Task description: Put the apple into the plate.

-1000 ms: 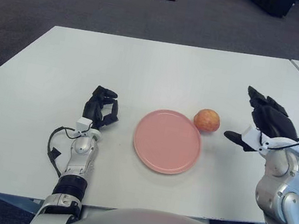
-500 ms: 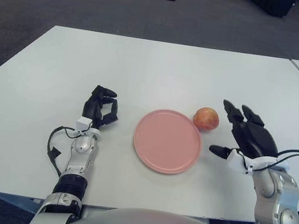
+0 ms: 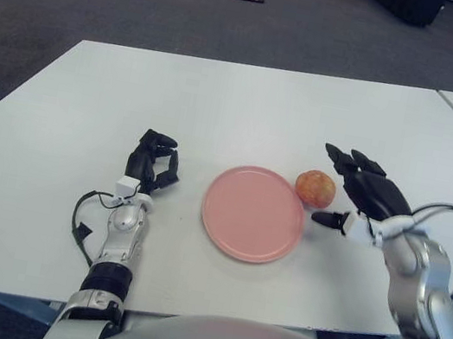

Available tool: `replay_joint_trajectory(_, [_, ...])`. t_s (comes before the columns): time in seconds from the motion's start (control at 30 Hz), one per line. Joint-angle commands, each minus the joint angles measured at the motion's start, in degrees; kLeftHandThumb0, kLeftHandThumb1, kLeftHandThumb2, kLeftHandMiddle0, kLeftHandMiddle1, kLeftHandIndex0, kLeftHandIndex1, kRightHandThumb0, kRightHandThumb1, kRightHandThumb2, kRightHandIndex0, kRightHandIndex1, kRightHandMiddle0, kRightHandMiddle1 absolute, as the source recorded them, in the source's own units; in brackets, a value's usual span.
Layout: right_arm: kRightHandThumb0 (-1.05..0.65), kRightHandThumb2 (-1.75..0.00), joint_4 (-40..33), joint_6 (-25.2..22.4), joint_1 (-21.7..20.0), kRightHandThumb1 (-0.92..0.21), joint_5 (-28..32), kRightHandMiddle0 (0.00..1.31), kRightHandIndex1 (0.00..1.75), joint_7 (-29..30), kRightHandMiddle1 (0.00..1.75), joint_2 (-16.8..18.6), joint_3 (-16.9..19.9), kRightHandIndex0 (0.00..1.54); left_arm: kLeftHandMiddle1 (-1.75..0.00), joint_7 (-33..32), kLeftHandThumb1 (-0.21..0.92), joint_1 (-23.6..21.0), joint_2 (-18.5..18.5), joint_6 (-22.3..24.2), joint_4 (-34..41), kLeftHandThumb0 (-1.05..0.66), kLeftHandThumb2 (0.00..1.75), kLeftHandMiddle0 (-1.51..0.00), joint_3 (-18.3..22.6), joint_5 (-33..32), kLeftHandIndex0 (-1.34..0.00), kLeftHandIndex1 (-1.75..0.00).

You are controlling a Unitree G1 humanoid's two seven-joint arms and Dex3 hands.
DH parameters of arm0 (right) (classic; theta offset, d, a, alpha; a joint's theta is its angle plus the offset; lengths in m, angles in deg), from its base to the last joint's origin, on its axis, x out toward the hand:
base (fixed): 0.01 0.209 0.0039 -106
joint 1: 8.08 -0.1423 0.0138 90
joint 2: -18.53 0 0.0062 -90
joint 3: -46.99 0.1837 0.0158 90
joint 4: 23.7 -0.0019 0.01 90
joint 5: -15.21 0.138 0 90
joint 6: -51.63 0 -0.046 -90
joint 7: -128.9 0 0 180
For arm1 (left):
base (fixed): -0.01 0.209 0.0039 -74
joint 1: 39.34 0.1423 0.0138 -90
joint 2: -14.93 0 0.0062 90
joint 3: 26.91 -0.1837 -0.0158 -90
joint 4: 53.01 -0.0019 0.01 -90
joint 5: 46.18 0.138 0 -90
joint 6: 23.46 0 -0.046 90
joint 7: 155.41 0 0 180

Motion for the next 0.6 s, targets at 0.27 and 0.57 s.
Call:
replay_joint_trajectory(0.27, [-1.05,-0.40,13.7,6.2,-6.1,-0.76,4.0,0.00,0.00,5.0,0.00,-0.2,-1.5,0.00,-1.75,-1.0,0.48,3.0,0.8,0.6,-1.8,-0.43,1.13,-0.82,-0.3,0.8,-0.48,-1.75])
replay_joint_trajectory(0.57, [-1.00,-0.55,26.7,9.9,-14.2,-0.58,5.1,0.00,0.00,7.5,0.00,-0.2,-3.5,0.00,-1.75,-1.8,0.49,3.6,0.8,0.8,-1.0,-0.42,1.11,-0.81,-0.4,1.4,-0.47,-1.75])
